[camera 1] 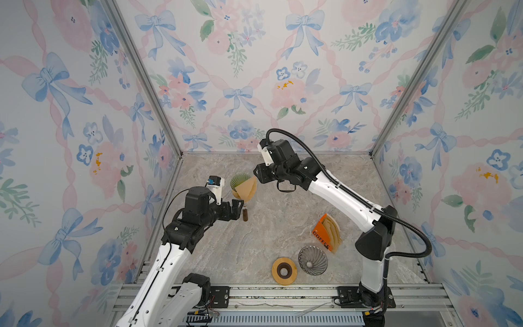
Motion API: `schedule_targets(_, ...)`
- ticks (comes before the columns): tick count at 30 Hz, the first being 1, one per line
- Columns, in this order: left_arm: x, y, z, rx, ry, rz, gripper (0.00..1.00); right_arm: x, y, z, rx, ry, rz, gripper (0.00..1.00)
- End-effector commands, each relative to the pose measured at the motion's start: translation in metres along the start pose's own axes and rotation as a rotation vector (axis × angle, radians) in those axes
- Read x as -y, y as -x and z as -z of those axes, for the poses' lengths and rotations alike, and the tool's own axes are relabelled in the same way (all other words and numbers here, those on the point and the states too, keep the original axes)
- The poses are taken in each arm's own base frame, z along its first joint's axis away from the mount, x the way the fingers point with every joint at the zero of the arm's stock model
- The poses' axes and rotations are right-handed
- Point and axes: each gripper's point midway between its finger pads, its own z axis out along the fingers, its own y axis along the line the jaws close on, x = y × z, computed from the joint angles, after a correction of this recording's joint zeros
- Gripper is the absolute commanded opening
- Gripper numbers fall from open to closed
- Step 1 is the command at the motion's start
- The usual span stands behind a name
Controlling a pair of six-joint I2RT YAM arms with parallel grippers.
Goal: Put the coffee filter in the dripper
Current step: 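Carry the filter over the green dripper with the right gripper, then grasp the filter's top edge with the left gripper while the right gripper releases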
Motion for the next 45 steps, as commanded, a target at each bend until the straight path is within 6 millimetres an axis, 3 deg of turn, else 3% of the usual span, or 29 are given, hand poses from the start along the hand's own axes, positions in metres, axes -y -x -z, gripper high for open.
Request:
schedule_targets(1, 0.002, 0.012, -0.003, -0.019, 0.078, -0.102, 0.98, 0.0, 0.02, 0.044, 0.146, 0.02, 0.0, 0.48)
schedule_targets(9, 0.012, 0.023, -0.029, -0.084, 0.159, -0.207, 0.98, 0.028, -0.021, 0.115, 0.204, -0.011, -0.041, 0.73)
schedule_targets(16, 0.02, 0.035, -0.051, -0.136, 0.221, -0.293, 0.95, 0.048, -0.077, 0.153, 0.182, -0.034, -0.051, 1.0)
schedule_targets(21, 0.023, 0.036, -0.063, -0.172, 0.251, -0.324, 0.86, 0.067, -0.111, 0.175, 0.165, -0.088, -0.047, 0.96)
schedule_targets(29, 0.023, 0.033, -0.08, -0.22, 0.304, -0.355, 0.69, 0.086, -0.14, 0.198, 0.163, -0.13, -0.08, 0.96)
schedule_targets(36, 0.02, 0.026, -0.091, -0.256, 0.325, -0.357, 0.62, 0.093, -0.148, 0.203, 0.168, -0.147, -0.104, 0.96)
schedule_targets(45, 0.016, 0.036, -0.099, -0.256, 0.373, -0.354, 0.42, 0.094, -0.148, 0.202, 0.184, -0.147, -0.101, 0.96)
